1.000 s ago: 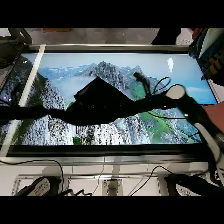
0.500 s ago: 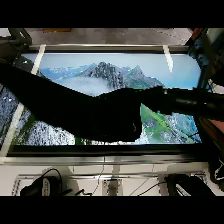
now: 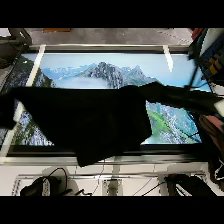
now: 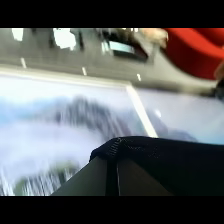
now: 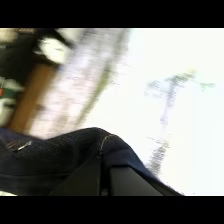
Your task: Fold the clothes and pants, and hang the long-sleeved shirts on hangers.
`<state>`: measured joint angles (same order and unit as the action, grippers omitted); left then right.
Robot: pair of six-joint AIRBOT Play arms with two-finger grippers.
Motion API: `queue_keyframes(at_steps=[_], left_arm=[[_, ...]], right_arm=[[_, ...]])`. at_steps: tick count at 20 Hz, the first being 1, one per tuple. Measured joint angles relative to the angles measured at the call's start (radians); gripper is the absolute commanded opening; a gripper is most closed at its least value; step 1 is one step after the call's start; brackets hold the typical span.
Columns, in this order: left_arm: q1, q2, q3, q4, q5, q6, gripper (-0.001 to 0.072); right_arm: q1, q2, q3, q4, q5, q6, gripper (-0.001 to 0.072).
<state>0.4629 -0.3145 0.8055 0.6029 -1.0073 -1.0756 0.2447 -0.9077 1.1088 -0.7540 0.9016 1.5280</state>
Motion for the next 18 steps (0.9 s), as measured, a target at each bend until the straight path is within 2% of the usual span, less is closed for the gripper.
queue_keyframes(at_steps=[3,8,10,11,13,16,18], left_arm=[[-0.021,-0.089,-0.205,-0.062,0.054,-0.016,0.0015],[-0.160,-0.248,-0.340,-0.290,0.148,0.090,0.0014],[-0.258,-0.293,-0.356,-0.314,0.155,0.111,0.0014],[-0.310,-0.309,-0.361,-0.306,0.155,0.107,0.0014],[-0.424,-0.336,-0.368,-0.235,0.151,0.044,0.0014],[-0.594,-0.371,-0.373,-0.072,0.150,-0.124,0.0015],[-0.697,-0.402,-0.375,-0.002,0.160,-0.203,0.0015]], right_arm=[[0.000,-0.124,-0.046,-0.033,-0.122,0.019,0.0030],[-0.006,-0.273,-0.068,-0.038,-0.360,0.030,0.0029],[-0.023,-0.296,-0.066,-0.060,-0.379,0.033,0.0030],[-0.039,-0.303,-0.059,-0.079,-0.352,0.033,0.0030],[-0.088,-0.311,-0.040,-0.144,-0.236,0.032,0.0029],[-0.185,-0.317,-0.010,-0.275,0.009,0.029,0.0029],[-0.256,-0.319,0.002,-0.369,0.185,0.027,0.0030]])
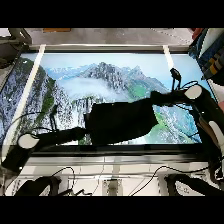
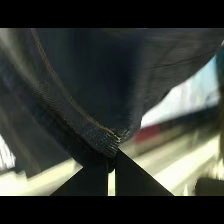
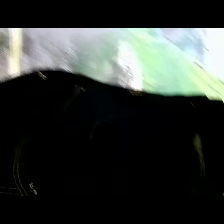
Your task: Fold the clothes and pants, and hang the long-sleeved shirts on hangers.
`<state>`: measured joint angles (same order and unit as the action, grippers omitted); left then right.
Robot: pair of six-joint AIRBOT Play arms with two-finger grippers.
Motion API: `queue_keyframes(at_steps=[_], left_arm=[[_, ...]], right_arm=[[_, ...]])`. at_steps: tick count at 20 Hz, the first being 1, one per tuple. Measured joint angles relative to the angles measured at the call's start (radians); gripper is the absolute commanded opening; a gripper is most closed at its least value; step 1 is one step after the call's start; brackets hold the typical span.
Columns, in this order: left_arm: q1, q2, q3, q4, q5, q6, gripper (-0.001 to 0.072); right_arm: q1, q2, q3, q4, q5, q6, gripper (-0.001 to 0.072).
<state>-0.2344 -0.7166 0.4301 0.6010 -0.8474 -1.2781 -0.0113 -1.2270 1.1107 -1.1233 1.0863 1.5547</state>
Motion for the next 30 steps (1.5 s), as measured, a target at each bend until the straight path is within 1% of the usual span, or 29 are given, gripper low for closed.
queue_keyframes(at_steps=[1,2,3,4,5,7,8,10,13,14,15,16,17,19,21,22,23,24,25,27,30], left_arm=[[-0.047,-0.020,0.000,0.023,0.015,-0.025,0.0016],[-0.094,-0.045,0.000,0.040,0.040,-0.044,0.0037],[-0.136,-0.072,-0.001,0.054,0.071,-0.058,0.0250],[-0.169,-0.098,-0.001,0.064,0.107,-0.072,0.0638],[-0.198,-0.124,-0.001,0.071,0.143,-0.080,0.0693],[-0.233,-0.160,-0.001,0.080,0.194,-0.089,0.0699],[-0.242,-0.171,0.000,0.083,0.212,-0.096,0.0699],[-0.254,-0.184,0.000,0.087,0.242,-0.102,0.0698],[-0.262,-0.193,0.000,0.092,0.267,-0.103,0.0698],[-0.264,-0.195,0.000,0.093,0.273,-0.103,0.0698],[-0.265,-0.196,0.000,0.093,0.275,-0.105,0.0698],[-0.266,-0.197,0.000,0.094,0.280,-0.106,0.0698],[-0.266,-0.198,0.000,0.094,0.282,-0.106,0.0698],[-0.267,-0.198,0.000,0.094,0.291,-0.106,0.0697],[-0.267,-0.198,0.000,0.094,0.304,-0.106,0.0698],[-0.267,-0.199,0.000,0.094,0.312,-0.106,0.0698],[-0.267,-0.199,0.000,0.094,0.320,-0.106,0.0697],[-0.267,-0.199,0.000,0.094,0.326,-0.106,0.0697],[-0.267,-0.199,0.000,0.094,0.331,-0.106,0.0697],[-0.267,-0.200,0.000,0.094,0.344,-0.106,0.0697],[-0.267,-0.200,0.000,0.094,0.370,-0.106,0.0697]], right_arm=[[-0.029,0.000,0.002,-0.039,0.072,-0.002,0.0035],[-0.052,-0.001,0.005,-0.074,0.138,-0.004,0.0118],[-0.073,-0.002,0.007,-0.110,0.187,-0.015,0.0334],[-0.088,-0.002,0.008,-0.145,0.220,-0.030,0.0605],[-0.098,-0.002,0.008,-0.171,0.244,-0.050,0.0703],[-0.111,-0.003,0.010,-0.219,0.243,-0.088,0.0701],[-0.116,-0.003,0.010,-0.243,0.220,-0.103,0.0700],[-0.124,-0.006,0.010,-0.297,0.167,-0.119,0.0701],[-0.156,-0.034,0.011,-0.328,0.116,-0.130,0.0690],[-0.177,-0.054,0.013,-0.335,0.116,-0.135,0.0616],[-0.203,-0.077,0.017,-0.336,0.121,-0.146,0.0289],[-0.229,-0.099,0.020,-0.325,0.136,-0.154,0.0042],[-0.256,-0.122,0.023,-0.309,0.164,-0.161,0.0057],[-0.300,-0.152,0.027,-0.280,0.192,-0.170,0.0057],[-0.324,-0.164,0.031,-0.259,0.181,-0.175,0.0058],[-0.331,-0.168,0.038,-0.249,0.168,-0.176,0.0077],[-0.336,-0.170,0.048,-0.240,0.150,-0.177,0.0221],[-0.340,-0.172,0.059,-0.225,0.138,-0.179,0.0475],[-0.343,-0.174,0.072,-0.199,0.130,-0.182,0.0605],[-0.345,-0.176,0.093,-0.118,0.126,-0.182,0.0623],[-0.335,-0.194,0.107,-0.005,0.160,-0.172,0.0626]])
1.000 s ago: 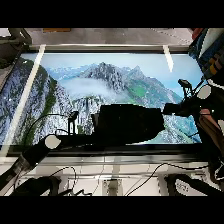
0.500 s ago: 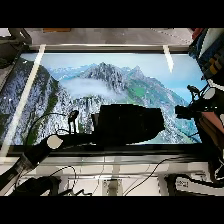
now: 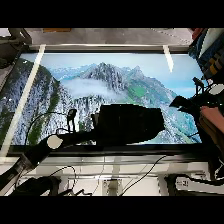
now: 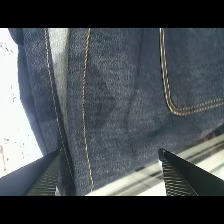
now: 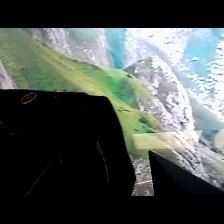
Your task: Fold the clothes and pants, and hang the long-sleeved shirts on hangers.
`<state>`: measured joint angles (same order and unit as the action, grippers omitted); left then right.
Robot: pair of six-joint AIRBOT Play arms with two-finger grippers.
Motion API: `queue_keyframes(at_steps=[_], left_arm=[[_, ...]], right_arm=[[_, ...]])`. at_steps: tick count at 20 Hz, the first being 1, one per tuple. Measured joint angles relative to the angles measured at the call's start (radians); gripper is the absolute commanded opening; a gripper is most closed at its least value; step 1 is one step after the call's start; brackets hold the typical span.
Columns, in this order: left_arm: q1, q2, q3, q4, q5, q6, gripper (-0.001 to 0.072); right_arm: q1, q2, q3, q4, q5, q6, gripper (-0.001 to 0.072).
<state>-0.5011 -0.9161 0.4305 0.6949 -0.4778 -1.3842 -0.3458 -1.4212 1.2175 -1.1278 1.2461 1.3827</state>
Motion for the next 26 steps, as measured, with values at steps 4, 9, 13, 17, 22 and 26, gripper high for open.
queue_keyframes(at_steps=[4,9,13,17,22,26], left_arm=[[-0.001,0.000,0.000,0.000,0.016,0.000,0.0697],[-0.001,0.000,0.000,0.000,0.023,0.000,0.0697],[-0.001,0.000,0.000,0.000,0.026,0.000,0.0697],[-0.001,-0.001,0.000,0.001,0.026,0.000,0.0697],[-0.001,-0.001,0.000,0.001,0.070,0.000,0.0696],[-0.001,-0.009,0.000,0.008,0.120,0.000,0.0639]], right_arm=[[0.052,-0.050,0.006,0.068,0.060,-0.005,0.0626],[0.101,-0.117,0.008,0.020,0.068,-0.010,0.0626],[0.093,-0.169,0.008,-0.048,0.070,-0.011,0.0626],[0.051,-0.230,0.008,-0.040,0.088,-0.031,0.0625],[0.013,-0.329,0.006,0.114,0.206,-0.119,0.0623],[0.026,-0.396,0.000,0.267,0.282,-0.200,0.0622]])
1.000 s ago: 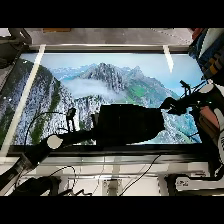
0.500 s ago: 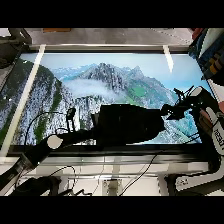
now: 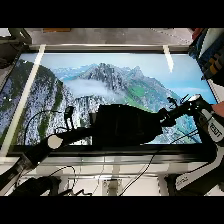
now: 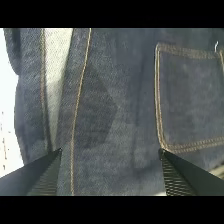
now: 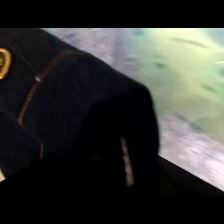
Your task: Fold the clothes and pants, and hang the long-sleeved shirts on hangers.
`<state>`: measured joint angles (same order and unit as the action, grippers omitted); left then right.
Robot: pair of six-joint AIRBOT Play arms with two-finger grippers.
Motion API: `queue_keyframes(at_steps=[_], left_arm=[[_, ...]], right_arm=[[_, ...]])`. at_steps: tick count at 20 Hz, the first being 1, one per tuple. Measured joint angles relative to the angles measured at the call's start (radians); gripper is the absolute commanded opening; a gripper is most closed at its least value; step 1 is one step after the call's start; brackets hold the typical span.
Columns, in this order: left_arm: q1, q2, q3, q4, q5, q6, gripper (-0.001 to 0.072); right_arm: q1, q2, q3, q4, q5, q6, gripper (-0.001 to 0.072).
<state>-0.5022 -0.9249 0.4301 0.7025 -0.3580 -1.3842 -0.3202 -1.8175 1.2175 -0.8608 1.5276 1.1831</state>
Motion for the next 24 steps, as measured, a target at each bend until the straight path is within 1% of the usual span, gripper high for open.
queue_keyframes(at_steps=[1,2,3,4,5,6,7,8,9,12,15,19,24], left_arm=[[0.000,-0.006,0.000,0.000,0.009,0.000,0.0542],[0.000,-0.013,0.000,0.001,0.015,0.000,0.0476],[0.000,-0.020,0.000,0.002,0.019,0.000,0.0472],[0.000,-0.027,0.000,0.003,0.021,0.000,0.0459],[0.000,-0.032,0.000,0.003,0.024,0.000,0.0446],[0.000,-0.036,0.000,0.003,0.027,0.002,0.0309],[0.000,-0.038,0.000,0.004,0.029,0.007,0.0206],[0.001,-0.039,0.000,0.004,0.032,0.023,0.0156],[0.002,-0.039,0.000,0.004,0.033,0.037,0.0126],[0.012,-0.021,0.008,0.005,0.035,0.102,0.0123],[0.042,0.029,0.031,0.027,0.036,0.164,0.0123],[0.118,0.154,0.053,0.064,0.036,0.206,0.0123],[0.243,0.311,0.060,0.114,0.036,0.220,0.0123]], right_arm=[[0.010,-0.008,0.000,0.045,-0.001,-0.024,0.0616],[0.024,-0.013,0.000,0.097,0.013,-0.049,0.0613],[0.040,-0.017,0.000,0.142,0.023,-0.072,0.0601],[0.061,-0.021,0.000,0.184,0.023,-0.095,0.0482],[0.082,-0.022,0.000,0.212,0.023,-0.112,0.0318],[0.107,-0.024,0.000,0.237,0.018,-0.126,0.0142],[0.129,-0.024,0.000,0.259,0.009,-0.137,0.0034],[0.153,-0.024,0.003,0.272,0.000,-0.147,0.0029],[0.174,-0.023,0.009,0.285,-0.010,-0.155,0.0030],[0.209,-0.008,0.053,0.338,-0.018,-0.171,0.0029],[0.198,0.039,0.132,0.385,-0.021,-0.169,0.0029],[0.104,0.149,0.261,0.408,-0.024,-0.104,0.0029],[-0.126,0.324,0.394,0.415,-0.029,0.032,0.0030]])
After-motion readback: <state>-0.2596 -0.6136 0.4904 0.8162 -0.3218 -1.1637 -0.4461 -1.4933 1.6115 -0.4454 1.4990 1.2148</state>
